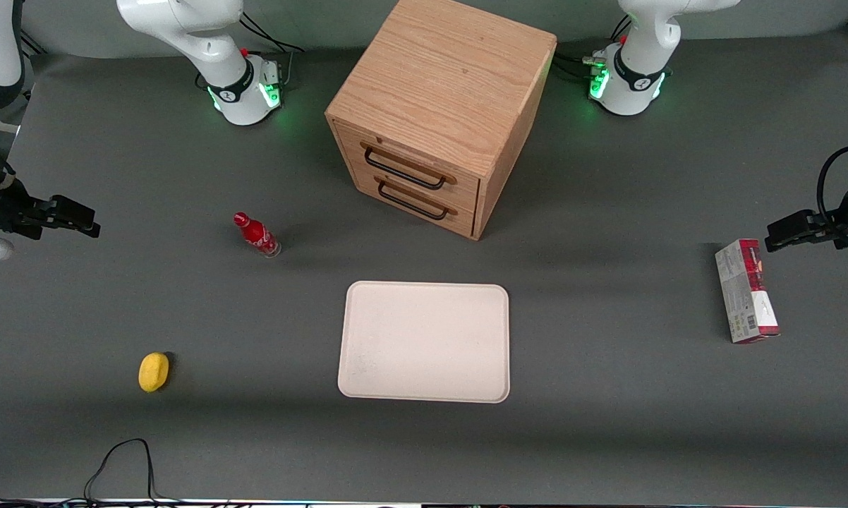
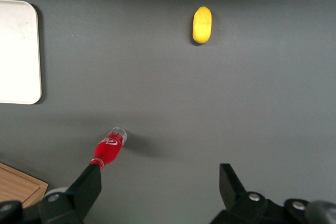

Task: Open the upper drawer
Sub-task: 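Move the right gripper toward the upper drawer's black handle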

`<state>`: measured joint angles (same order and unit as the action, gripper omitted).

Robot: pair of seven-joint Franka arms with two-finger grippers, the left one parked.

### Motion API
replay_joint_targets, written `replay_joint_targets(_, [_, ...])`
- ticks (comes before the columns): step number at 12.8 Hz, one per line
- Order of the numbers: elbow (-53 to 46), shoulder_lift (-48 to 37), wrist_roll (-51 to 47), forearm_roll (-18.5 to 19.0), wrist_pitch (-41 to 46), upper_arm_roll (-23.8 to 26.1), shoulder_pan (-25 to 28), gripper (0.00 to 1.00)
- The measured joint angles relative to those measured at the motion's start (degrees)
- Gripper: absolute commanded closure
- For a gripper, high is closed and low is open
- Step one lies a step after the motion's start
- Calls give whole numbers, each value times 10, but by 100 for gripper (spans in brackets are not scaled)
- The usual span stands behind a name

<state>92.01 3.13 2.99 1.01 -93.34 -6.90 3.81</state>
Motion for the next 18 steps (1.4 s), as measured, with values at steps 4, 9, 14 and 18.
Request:
replay_joint_targets(4, [0,0,0,0,0,0,0,0])
replay_joint_targets(9, [-1,0,0,-29,0,7,20,0])
replay_joint_targets(14, [-36,21,0,-34,0,12,150,0])
replay_joint_targets(18, [-71,62,5,-34,-1,14,263,0])
